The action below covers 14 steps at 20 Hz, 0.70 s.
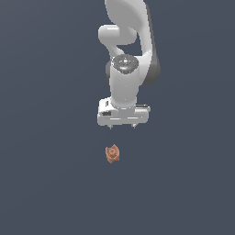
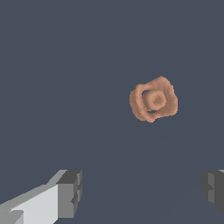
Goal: Pick up the object and move it to a goal position.
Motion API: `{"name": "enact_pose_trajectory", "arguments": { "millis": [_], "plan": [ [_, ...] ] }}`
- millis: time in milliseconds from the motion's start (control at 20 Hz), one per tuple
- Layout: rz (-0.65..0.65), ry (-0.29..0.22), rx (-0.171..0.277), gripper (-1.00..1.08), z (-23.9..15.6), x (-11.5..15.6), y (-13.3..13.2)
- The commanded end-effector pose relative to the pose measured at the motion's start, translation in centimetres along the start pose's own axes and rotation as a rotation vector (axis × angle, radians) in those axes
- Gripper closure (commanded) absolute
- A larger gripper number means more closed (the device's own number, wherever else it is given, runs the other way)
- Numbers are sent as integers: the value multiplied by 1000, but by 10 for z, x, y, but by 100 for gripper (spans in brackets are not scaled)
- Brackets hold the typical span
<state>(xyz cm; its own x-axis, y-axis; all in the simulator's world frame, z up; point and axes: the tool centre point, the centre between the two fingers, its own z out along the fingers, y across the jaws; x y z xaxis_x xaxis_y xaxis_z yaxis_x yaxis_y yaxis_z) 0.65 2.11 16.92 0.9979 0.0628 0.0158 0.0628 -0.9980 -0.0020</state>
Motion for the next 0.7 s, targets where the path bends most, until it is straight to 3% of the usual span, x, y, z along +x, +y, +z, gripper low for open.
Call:
{"name": "enact_pose_trajectory", "arguments": {
  "millis": [0,650],
  "plan": [
    [0,0,0,-92,0,0,0],
    [3,11,-29,-92,-10,4,7]
  ]
}}
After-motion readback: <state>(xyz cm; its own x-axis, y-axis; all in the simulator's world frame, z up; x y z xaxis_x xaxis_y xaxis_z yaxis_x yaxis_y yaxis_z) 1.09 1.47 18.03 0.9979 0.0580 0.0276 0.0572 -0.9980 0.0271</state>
